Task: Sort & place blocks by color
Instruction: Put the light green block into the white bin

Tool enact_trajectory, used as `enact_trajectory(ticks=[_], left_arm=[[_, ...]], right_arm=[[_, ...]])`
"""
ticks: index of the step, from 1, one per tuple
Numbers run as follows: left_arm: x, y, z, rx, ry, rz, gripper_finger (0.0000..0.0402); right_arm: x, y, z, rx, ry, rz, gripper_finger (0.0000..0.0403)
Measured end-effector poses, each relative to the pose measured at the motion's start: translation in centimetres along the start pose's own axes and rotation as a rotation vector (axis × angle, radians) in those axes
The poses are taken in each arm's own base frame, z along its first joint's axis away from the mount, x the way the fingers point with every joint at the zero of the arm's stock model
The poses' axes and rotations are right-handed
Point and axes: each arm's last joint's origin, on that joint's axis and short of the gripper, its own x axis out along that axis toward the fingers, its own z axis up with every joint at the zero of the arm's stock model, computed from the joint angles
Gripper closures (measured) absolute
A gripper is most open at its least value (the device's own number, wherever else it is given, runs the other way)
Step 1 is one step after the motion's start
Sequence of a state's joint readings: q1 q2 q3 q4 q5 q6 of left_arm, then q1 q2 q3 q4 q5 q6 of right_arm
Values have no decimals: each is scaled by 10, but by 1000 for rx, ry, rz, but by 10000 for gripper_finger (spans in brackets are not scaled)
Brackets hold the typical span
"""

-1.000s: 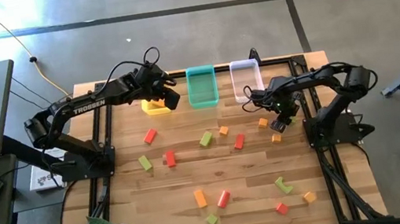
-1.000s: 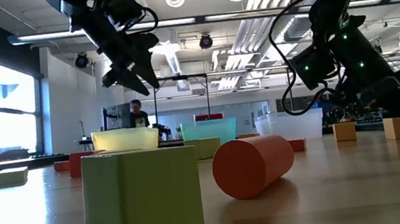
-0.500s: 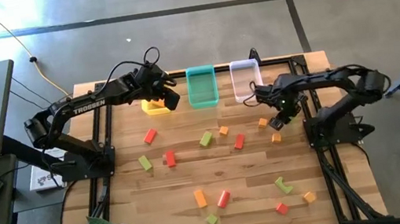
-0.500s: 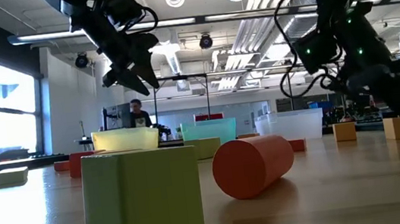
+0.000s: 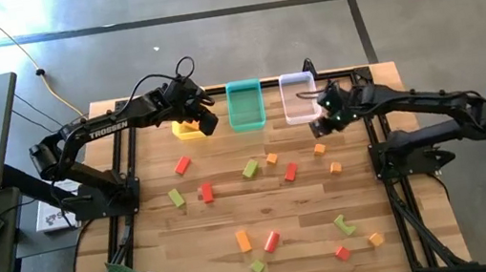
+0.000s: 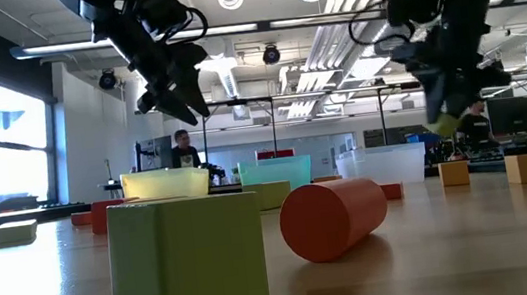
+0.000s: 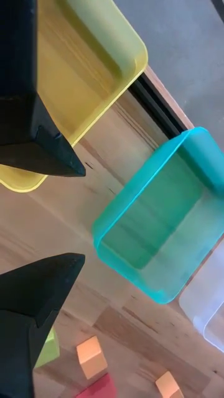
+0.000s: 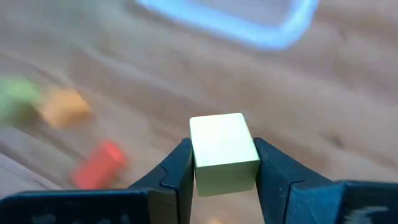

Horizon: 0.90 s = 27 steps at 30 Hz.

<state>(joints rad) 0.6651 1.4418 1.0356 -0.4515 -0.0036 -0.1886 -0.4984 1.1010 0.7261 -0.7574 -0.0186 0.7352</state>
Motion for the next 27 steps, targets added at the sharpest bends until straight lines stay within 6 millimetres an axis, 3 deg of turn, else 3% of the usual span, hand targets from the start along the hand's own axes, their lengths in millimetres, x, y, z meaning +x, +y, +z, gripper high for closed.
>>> enact_trajectory(ticks=[10,17,20,27], left_arm=[[0,-3,-1,-186,18,-62,199],[-1,-14,-7,-258,79,-91,199],[-2,-22,-17,-250,159,-82,199],[-6,-40,-37,-251,313,-25,199]], right_arm=[[-8,11,42,-88,-433,105,296],[-8,11,65,-279,-648,1,296],[3,7,72,-365,-619,-44,296],[41,-12,83,-364,-449,-76,290]])
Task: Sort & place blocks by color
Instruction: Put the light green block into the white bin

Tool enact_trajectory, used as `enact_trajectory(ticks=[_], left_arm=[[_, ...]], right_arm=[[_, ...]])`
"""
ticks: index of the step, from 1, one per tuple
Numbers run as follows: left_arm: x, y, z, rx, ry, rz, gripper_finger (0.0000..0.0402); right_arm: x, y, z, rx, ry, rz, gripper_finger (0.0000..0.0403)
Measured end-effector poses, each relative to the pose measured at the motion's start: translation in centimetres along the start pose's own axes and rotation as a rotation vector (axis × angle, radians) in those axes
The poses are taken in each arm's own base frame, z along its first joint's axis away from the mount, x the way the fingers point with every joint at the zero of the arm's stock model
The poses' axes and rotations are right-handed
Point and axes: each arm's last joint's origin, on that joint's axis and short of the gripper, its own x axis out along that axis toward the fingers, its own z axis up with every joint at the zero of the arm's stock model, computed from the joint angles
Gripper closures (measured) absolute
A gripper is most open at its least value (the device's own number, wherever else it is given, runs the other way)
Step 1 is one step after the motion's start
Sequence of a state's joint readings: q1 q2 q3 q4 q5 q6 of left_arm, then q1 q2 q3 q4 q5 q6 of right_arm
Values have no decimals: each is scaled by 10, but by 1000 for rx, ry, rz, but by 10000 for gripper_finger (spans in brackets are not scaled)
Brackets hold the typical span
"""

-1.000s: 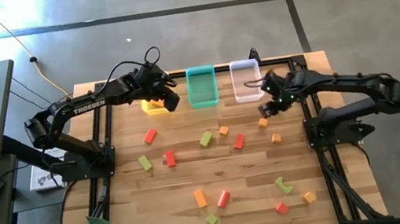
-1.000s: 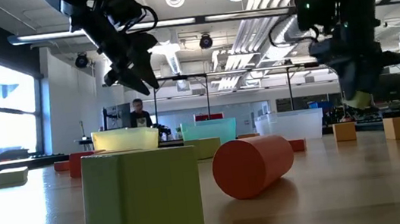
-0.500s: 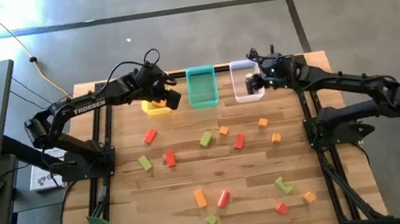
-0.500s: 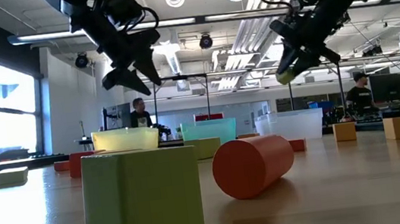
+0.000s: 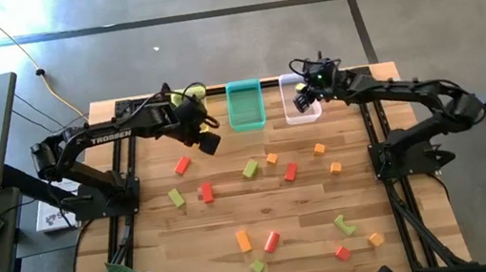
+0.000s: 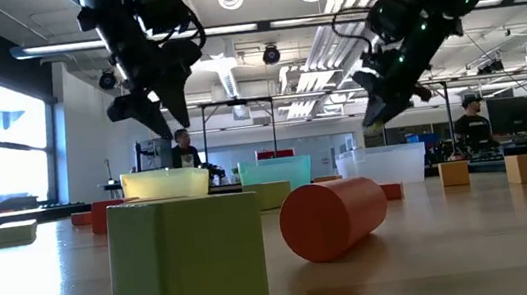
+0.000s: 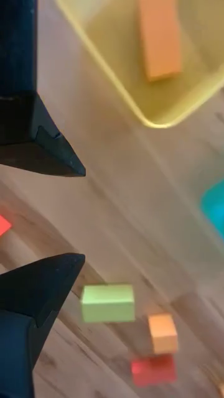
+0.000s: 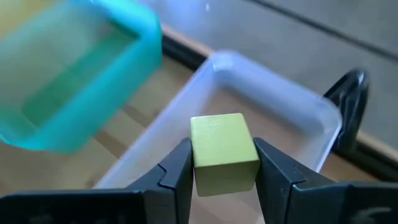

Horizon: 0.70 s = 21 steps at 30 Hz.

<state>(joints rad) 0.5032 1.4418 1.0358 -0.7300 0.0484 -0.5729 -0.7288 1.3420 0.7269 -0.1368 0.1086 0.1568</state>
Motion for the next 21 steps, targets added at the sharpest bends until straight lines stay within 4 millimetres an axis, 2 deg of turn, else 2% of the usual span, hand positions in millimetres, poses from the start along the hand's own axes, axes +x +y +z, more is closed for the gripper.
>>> enact_trajectory(ticks=[7,17,21], left_arm=[[1,-14,-16,-37,49,28,200],[-1,-32,-45,-203,152,85,199],[-2,-43,-57,-284,166,87,199]], right_arm=[[23,-5,-11,37,100,23,287],[24,-4,-12,33,110,48,282],[24,-3,-12,31,115,79,256]])
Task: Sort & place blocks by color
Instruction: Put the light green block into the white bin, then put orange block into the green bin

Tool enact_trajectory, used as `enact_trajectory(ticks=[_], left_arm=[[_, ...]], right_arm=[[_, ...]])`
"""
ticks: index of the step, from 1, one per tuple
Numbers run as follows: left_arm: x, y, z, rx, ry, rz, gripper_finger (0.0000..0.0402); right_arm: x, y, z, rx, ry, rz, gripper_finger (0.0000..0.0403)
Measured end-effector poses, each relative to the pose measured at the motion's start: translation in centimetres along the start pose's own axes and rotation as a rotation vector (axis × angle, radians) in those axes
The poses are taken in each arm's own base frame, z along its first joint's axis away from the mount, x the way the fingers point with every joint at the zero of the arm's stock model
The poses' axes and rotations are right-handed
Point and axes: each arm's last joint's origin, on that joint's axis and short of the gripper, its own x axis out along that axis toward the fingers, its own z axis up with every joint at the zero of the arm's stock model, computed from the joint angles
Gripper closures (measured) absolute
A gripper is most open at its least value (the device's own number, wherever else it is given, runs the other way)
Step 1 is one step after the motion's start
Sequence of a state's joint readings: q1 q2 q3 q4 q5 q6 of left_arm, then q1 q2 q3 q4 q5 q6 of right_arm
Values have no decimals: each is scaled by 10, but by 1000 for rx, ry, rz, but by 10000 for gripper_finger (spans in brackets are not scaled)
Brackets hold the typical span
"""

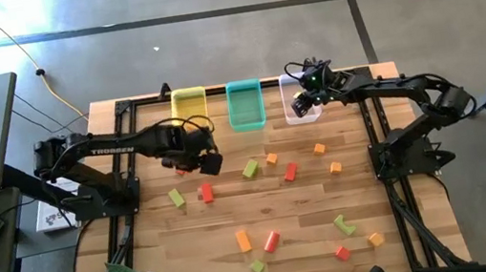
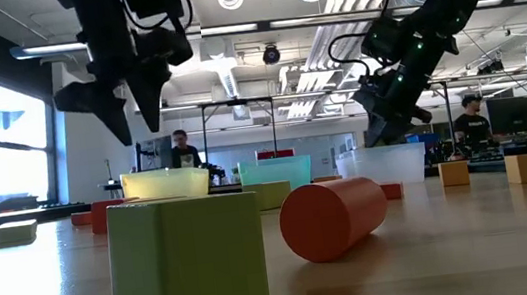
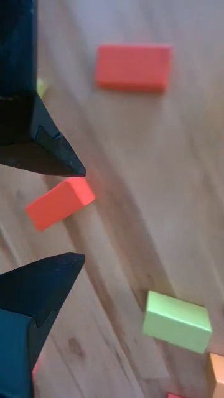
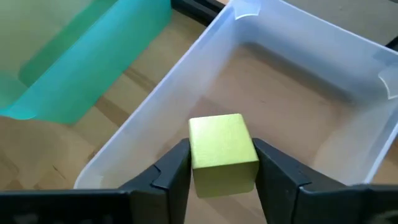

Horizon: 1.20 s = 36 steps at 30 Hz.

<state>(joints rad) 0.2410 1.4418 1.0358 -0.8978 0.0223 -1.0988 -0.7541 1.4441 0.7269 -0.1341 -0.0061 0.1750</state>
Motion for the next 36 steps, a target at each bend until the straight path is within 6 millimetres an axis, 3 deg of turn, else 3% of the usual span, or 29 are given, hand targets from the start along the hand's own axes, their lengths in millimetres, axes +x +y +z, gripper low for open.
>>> enact_trajectory(ticks=[6,13,27,36], left_arm=[[2,-10,-21,-98,-4,9,199],[12,-19,-40,-188,7,50,199],[40,-25,-48,-193,-87,169,199],[65,-27,-57,-155,-21,261,199]], right_arm=[[0,1,0,-1,0,0,203],[-1,1,1,12,14,3,191],[-37,28,66,-42,-73,27,190],[-53,47,82,-102,-92,21,190]])
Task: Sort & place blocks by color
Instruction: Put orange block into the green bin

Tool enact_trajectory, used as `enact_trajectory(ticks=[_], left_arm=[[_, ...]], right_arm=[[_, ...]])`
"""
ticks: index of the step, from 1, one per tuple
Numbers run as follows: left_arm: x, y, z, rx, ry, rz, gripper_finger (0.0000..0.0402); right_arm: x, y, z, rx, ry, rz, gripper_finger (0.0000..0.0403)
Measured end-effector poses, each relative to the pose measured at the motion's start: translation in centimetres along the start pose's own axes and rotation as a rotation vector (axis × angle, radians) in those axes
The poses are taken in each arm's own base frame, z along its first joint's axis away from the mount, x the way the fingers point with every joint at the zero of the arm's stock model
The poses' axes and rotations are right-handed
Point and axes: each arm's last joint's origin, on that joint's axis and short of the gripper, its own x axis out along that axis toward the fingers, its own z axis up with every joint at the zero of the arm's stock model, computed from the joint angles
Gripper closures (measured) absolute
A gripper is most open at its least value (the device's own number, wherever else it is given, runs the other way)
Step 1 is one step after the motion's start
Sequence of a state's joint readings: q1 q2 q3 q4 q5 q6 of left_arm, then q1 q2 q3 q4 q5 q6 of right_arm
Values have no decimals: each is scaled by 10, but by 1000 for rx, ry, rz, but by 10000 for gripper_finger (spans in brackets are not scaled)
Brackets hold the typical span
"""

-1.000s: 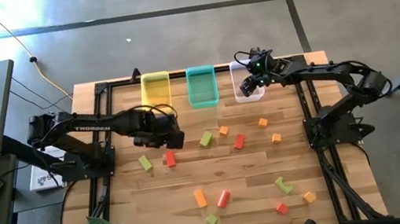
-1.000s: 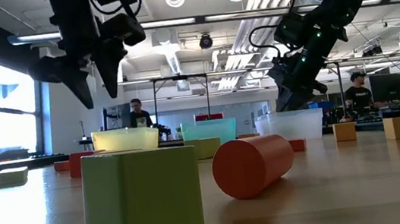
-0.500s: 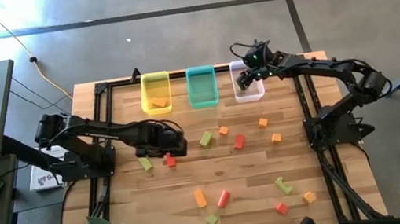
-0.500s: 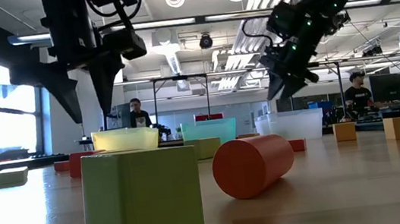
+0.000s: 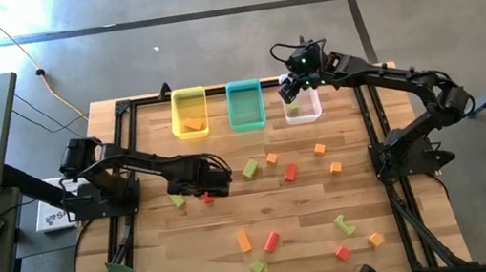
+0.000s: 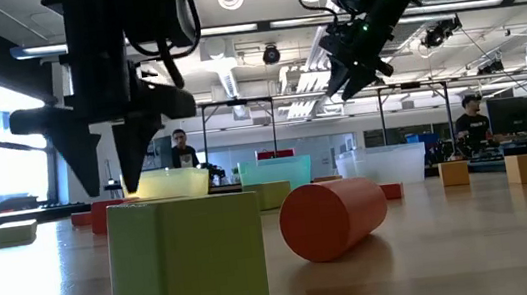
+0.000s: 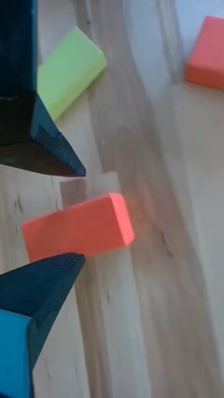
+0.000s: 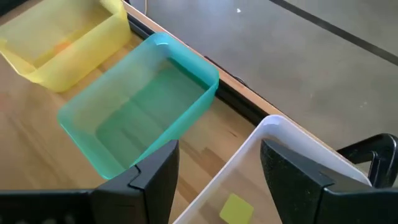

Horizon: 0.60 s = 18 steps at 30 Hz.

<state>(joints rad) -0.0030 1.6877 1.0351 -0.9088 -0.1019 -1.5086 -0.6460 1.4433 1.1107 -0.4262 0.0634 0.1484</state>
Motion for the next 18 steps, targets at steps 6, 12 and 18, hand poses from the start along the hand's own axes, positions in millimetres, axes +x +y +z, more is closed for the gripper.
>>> enact_trajectory(ticks=[6,12,18], left_arm=[[4,-5,-7,2,0,-10,200],[6,-5,-8,0,-11,-8,200],[17,2,-9,1,-16,8,200]], right_arm=[[0,5,-2,-15,10,-5,190],[0,5,-2,-17,13,-27,190],[0,5,-3,-42,14,-27,190]])
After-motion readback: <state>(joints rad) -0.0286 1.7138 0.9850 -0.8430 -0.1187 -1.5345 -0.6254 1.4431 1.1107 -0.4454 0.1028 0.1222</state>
